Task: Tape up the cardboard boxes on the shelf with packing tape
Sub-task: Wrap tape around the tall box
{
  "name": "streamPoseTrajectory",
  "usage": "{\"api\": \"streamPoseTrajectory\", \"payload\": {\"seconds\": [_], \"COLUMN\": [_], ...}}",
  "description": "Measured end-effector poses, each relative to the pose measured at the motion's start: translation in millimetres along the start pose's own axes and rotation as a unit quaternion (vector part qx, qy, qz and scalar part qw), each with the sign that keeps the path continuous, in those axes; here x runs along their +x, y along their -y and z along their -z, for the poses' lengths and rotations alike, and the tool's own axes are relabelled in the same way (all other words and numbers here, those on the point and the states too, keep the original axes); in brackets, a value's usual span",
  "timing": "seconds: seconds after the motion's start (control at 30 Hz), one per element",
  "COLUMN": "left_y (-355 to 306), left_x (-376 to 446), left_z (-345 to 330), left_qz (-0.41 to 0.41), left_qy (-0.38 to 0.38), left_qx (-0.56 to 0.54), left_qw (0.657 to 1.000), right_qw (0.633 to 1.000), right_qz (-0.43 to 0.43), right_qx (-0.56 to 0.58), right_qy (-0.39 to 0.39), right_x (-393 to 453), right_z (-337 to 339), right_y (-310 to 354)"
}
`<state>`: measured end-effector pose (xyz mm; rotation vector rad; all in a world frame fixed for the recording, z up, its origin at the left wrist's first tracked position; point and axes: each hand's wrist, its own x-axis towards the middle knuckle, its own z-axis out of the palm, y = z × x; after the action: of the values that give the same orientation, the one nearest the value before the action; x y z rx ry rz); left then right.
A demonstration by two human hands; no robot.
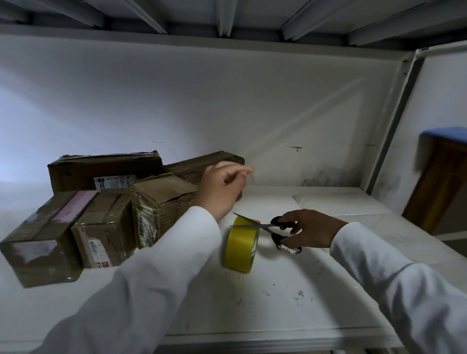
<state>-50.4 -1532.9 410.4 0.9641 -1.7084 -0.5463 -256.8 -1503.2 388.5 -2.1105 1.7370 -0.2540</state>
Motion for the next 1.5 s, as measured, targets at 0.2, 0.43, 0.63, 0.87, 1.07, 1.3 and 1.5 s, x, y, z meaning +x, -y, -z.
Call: {"api": "streamPoseTrajectory", "payload": {"seconds": [0.2,0.43,0.63,0.87,1.07,1.3,1.5], "left_y": [-20.8,-41.9,-70.0,-31.2,-41.5,-46.1,-25.5], "left_x": [3.0,-1.8,0.6,20.4,9.1,22.0,31.6], "left_z": [0.4,-26.5,-39.7,0.6,-60.6,-56.0,-17.4], "left_qz": [-0.097,-0.102,0.269,0.287,0.202,0.185,0.197], "left_qy": [-0.016,0.117,0.091,0.017,0.183,0.225,-0.026], "left_qx": [0.188,0.126,-0.301,-0.404,-0.280,-0.089,-0.139], "left_qw": [0.977,0.980,0.910,0.869,0.920,0.953,0.970], "right_qw": [0.981,0.884,0.869,0.793,0.872,0.900,0.896], "right_qz": [0.029,0.092,0.086,-0.003,0.061,0.017,-0.208], "right_qx": [0.134,0.440,0.436,0.530,0.474,0.409,0.157], "right_qy": [-0.135,-0.127,-0.218,-0.299,-0.109,-0.150,-0.359], "right_x": [-5.4,-18.8,-12.2,-32.7,-5.2,10.9,4.2], "right_z": [24.2,43.1,57.8,79.7,48.2,48.8,53.3], "right_y": [1.6,27.9,24.7,-30.0,4.5,-14.5,-111.3]}}
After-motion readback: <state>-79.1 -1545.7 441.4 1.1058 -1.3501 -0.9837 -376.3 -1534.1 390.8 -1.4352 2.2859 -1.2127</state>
